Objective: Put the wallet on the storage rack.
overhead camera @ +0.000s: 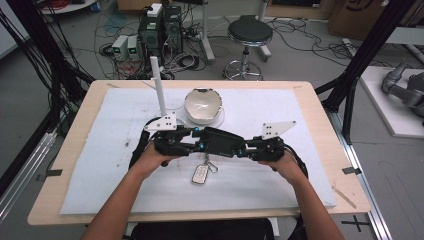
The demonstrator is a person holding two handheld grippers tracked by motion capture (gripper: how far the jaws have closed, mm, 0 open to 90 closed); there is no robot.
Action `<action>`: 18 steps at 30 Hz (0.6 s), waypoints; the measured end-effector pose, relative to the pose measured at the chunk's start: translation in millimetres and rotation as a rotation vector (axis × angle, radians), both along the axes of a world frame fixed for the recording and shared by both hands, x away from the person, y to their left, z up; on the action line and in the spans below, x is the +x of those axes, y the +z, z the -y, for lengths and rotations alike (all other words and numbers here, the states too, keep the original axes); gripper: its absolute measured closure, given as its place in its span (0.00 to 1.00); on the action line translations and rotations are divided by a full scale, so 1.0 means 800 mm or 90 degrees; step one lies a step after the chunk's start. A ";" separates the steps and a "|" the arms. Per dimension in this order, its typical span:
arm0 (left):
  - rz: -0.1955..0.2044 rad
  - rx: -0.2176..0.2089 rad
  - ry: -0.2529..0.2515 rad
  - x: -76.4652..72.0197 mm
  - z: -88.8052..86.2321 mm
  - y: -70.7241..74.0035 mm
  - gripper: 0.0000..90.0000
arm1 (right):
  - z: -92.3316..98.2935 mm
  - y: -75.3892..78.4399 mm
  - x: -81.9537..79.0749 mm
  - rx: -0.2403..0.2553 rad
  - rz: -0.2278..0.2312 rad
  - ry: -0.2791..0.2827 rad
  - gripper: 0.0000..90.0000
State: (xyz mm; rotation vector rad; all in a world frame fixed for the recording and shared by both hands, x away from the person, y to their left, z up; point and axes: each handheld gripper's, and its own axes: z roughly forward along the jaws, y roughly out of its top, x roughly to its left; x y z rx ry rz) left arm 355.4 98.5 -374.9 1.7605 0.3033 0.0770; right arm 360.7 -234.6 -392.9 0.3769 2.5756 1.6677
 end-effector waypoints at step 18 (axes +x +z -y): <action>0.060 0.063 0.109 0.004 -0.010 0.023 0.86 | 0.040 0.012 0.006 0.023 0.024 -0.205 0.48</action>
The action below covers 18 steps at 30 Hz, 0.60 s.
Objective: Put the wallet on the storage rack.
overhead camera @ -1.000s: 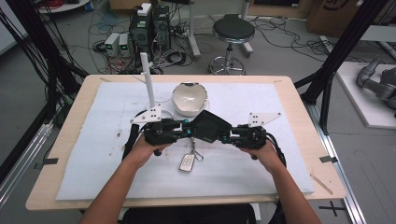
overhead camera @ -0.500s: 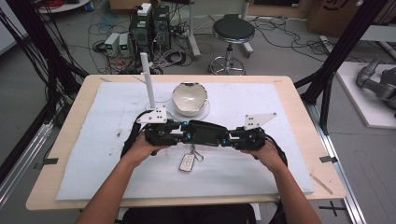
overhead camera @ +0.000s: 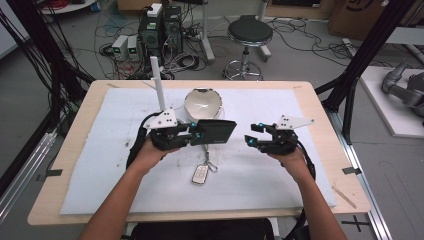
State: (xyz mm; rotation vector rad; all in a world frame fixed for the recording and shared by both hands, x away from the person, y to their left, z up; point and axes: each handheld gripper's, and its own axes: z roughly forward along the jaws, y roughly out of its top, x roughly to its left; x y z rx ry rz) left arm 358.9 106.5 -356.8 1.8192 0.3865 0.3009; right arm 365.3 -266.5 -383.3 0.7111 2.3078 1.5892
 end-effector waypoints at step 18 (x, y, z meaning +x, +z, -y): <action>0.102 0.139 0.067 0.033 -0.016 0.072 0.86 | 0.037 0.011 -0.004 -0.078 0.013 -0.135 0.30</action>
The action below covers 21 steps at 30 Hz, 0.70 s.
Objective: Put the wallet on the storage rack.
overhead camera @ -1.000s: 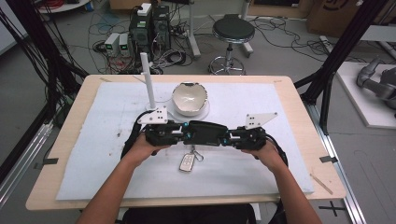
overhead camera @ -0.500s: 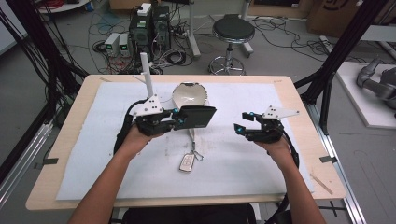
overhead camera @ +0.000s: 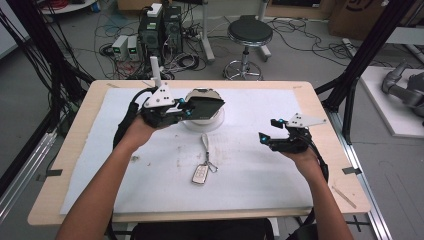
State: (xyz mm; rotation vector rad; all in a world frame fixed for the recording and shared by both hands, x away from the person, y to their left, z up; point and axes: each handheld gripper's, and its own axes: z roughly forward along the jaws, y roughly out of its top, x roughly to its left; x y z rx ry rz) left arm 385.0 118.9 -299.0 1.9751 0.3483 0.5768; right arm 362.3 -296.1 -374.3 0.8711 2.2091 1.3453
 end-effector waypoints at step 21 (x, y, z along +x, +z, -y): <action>-0.002 0.103 0.037 0.055 0.014 0.000 0.86 | 0.012 -0.002 0.003 0.007 -0.010 -0.015 0.28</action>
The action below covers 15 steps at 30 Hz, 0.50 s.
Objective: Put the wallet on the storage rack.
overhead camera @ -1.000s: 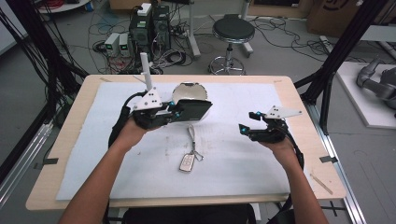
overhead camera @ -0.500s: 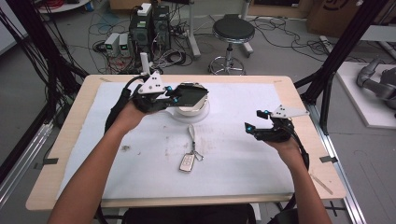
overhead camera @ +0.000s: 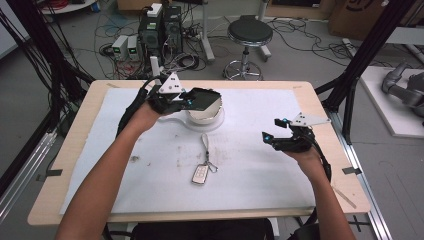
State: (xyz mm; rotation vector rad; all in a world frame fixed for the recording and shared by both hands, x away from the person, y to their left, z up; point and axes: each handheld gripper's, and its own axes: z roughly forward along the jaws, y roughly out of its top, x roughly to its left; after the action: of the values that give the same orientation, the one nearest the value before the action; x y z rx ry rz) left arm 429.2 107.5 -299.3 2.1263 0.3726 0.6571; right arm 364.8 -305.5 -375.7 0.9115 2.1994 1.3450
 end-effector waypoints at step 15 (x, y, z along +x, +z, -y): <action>-0.016 0.080 0.016 0.033 0.026 -0.016 0.86 | 0.003 -0.003 0.000 0.003 -0.005 0.002 0.28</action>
State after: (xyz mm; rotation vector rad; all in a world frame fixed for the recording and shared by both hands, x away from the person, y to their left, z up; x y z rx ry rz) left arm 455.9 86.7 -312.5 2.2536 0.3818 0.6852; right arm 364.9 -308.3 -378.5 0.9170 2.2049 1.3511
